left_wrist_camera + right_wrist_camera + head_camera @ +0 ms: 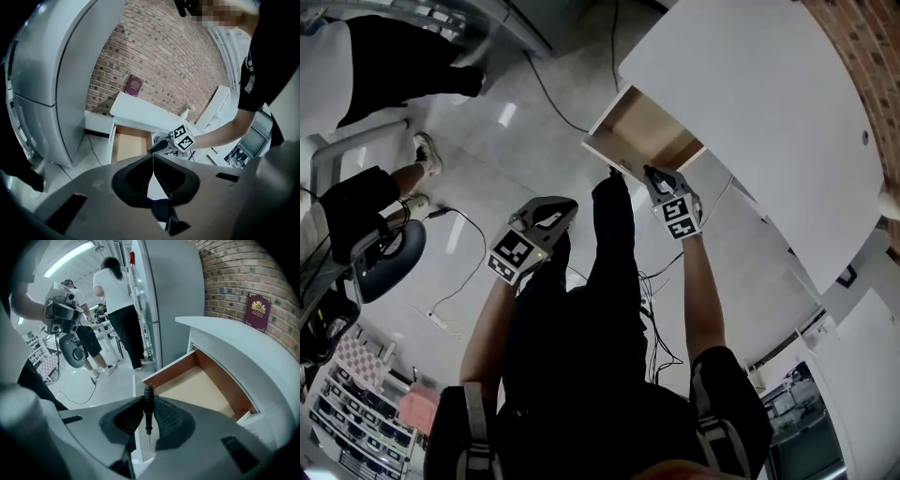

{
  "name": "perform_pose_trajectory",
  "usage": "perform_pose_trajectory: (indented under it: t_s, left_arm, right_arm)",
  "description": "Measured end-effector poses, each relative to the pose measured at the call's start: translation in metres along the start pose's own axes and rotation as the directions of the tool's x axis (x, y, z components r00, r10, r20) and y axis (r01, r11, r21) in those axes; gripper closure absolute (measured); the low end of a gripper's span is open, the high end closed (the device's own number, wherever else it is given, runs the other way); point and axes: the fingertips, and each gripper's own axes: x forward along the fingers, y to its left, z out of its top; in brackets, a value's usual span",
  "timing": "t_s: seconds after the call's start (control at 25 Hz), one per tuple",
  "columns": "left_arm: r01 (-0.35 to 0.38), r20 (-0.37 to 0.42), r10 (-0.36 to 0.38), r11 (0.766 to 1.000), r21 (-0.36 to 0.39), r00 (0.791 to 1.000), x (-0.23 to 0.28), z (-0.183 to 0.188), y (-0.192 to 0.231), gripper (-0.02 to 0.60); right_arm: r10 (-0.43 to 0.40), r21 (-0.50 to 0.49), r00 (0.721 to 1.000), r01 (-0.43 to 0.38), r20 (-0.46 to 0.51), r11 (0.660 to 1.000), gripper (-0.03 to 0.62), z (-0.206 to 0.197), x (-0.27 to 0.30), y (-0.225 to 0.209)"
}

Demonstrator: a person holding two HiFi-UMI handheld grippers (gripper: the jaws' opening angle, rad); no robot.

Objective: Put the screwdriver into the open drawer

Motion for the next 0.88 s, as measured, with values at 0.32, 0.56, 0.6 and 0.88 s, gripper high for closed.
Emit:
perform_pose_trajectory:
  t_s: [0.32, 0.56, 0.6, 0.88]
  left_arm:
    - [-0.018, 0.020, 0.019, 0.998, -0.057, 1.000, 0.025, -0.020, 0.005, 0.565]
    - [-0.032, 0.045, 0.036, 0.996, -0.086, 0.998, 0.040, -0.032, 0.010, 0.565]
    - [-0.034, 0.046, 0.039, 0.995, -0.094, 0.998, 0.042, -0.036, 0.010, 0.565]
    - [-0.033, 0.043, 0.039, 0.990, -0.134, 0.998, 0.057, -0.058, 0.009, 0.565]
  right_arm:
    - [0.023, -0.040, 0.997, -0.026, -0.078, 0.999, 0.471, -0.036, 0.061, -0.013]
    - [0.040, -0.068, 0.991, -0.049, -0.131, 0.996, 0.470, -0.052, 0.099, -0.016]
    - [0.041, -0.077, 0.989, -0.053, -0.144, 0.996, 0.470, -0.055, 0.105, -0.017]
    - [0.046, -0.112, 0.976, -0.071, -0.212, 0.991, 0.470, -0.076, 0.147, -0.030]
